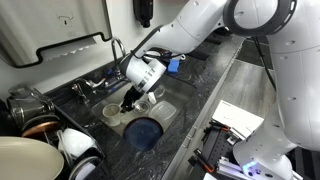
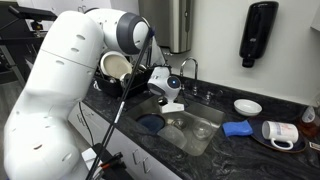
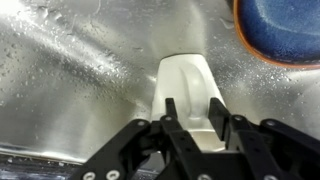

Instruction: Move the white mug from the counter on the left to the sink

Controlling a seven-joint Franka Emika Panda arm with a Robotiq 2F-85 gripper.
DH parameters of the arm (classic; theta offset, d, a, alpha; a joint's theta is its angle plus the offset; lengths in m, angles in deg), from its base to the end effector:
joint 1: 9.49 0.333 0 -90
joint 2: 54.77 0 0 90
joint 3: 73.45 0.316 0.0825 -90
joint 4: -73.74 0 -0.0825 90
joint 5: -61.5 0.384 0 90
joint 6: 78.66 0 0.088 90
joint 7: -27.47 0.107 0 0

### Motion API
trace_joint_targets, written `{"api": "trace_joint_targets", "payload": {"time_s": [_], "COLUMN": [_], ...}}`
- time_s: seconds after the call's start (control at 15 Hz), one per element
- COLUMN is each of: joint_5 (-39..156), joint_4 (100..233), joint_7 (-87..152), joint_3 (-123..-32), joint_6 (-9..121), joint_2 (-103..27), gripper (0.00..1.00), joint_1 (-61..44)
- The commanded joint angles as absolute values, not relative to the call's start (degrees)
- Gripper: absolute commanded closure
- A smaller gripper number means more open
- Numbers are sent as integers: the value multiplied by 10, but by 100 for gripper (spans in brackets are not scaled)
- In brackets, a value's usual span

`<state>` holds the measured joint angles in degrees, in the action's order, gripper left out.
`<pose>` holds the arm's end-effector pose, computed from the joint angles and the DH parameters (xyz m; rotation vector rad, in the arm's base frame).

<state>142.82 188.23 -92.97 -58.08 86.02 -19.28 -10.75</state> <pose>0.5820 0.0883 0.1495 -2.4631 -1.2128 -0.8353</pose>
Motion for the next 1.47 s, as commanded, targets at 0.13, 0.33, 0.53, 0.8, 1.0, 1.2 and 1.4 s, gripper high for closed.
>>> {"api": "trace_joint_targets", "payload": {"time_s": [0.13,0.33,0.53,0.8,1.0,1.2,1.4], "joint_5": [1399,1317,1259,1152,1028,893,817], "joint_4": [1901,1943,2009,2080,2095,2064,2039], "joint_7": [-895,-763,-620,-431,-284,-177,-163], "joint_3": [-583,-608,-691,-859,-995,-1076,-944], "joint_6": [864,881,903,896,843,708,628], "joint_2": [-218,-249,-292,-325,-322,-370,-460], "gripper": [14,0,0,0,0,0,0], "joint_1": [-85,-40,62,238,354,415,275]}}
